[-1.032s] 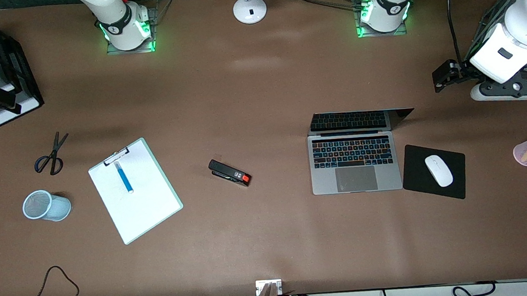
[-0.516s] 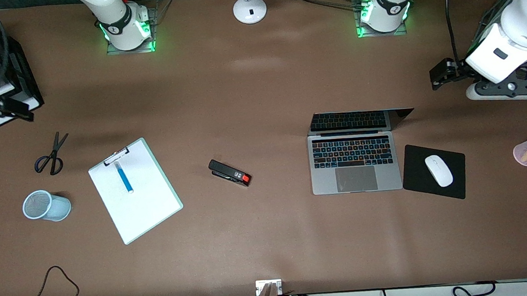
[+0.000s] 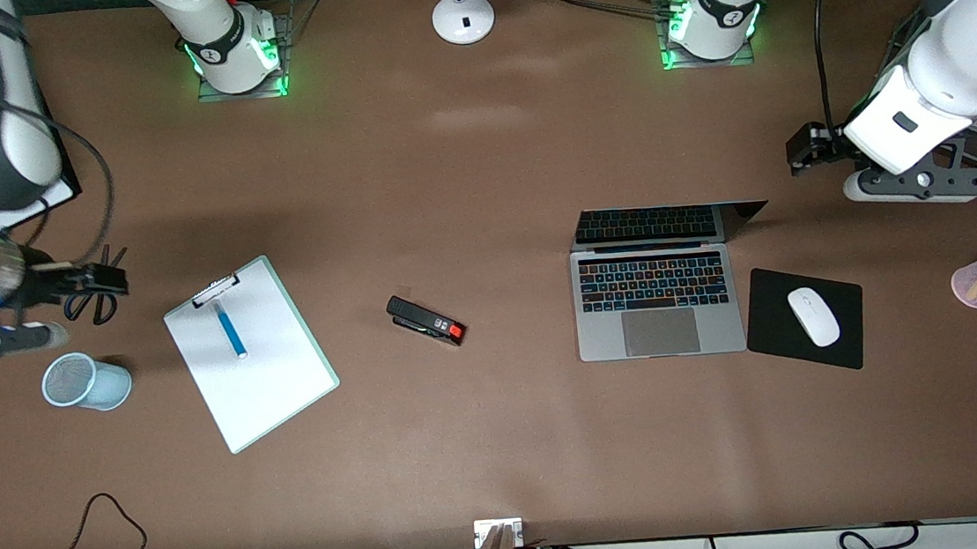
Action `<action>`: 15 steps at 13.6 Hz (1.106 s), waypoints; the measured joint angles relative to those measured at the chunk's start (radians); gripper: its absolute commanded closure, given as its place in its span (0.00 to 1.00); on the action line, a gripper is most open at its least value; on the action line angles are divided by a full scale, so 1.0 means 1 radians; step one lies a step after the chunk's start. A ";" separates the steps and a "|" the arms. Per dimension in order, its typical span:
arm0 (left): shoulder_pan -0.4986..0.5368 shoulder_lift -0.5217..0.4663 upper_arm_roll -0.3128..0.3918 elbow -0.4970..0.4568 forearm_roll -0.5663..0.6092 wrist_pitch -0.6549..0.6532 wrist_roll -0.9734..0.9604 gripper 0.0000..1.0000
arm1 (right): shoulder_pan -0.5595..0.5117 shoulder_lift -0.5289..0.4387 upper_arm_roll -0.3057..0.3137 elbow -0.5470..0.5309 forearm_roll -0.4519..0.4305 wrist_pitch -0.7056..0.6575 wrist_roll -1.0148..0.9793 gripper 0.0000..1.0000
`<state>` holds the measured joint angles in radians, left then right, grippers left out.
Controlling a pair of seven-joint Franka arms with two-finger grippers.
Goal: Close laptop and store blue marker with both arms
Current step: 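Reach the right gripper toward the blue marker while the left gripper nears the laptop, then grasp the blue marker with the right gripper while the left gripper reaches the lid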
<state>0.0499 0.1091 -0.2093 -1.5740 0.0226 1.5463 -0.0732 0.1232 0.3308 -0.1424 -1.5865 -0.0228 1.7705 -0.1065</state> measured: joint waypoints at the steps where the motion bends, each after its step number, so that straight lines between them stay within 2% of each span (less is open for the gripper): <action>1: 0.000 0.007 0.000 0.009 0.000 -0.022 0.000 0.92 | 0.011 0.033 0.001 0.000 0.000 0.027 -0.002 0.00; 4: -0.004 0.011 -0.003 0.021 0.000 -0.054 0.001 1.00 | 0.036 0.121 0.002 0.000 0.000 0.104 -0.003 0.00; 9: -0.045 0.013 -0.016 0.026 -0.061 -0.164 -0.053 1.00 | 0.073 0.255 0.003 -0.003 0.000 0.211 -0.072 0.00; 12: -0.062 0.014 -0.085 0.026 -0.129 -0.192 -0.211 1.00 | 0.074 0.316 0.003 -0.003 0.004 0.267 -0.104 0.00; 15: -0.068 0.012 -0.197 -0.004 -0.139 -0.184 -0.318 1.00 | 0.073 0.357 0.004 -0.003 0.071 0.320 -0.149 0.00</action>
<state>-0.0180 0.1212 -0.4067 -1.5780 -0.1168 1.3623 -0.3914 0.1961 0.6877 -0.1387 -1.5894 0.0486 2.0907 -0.2550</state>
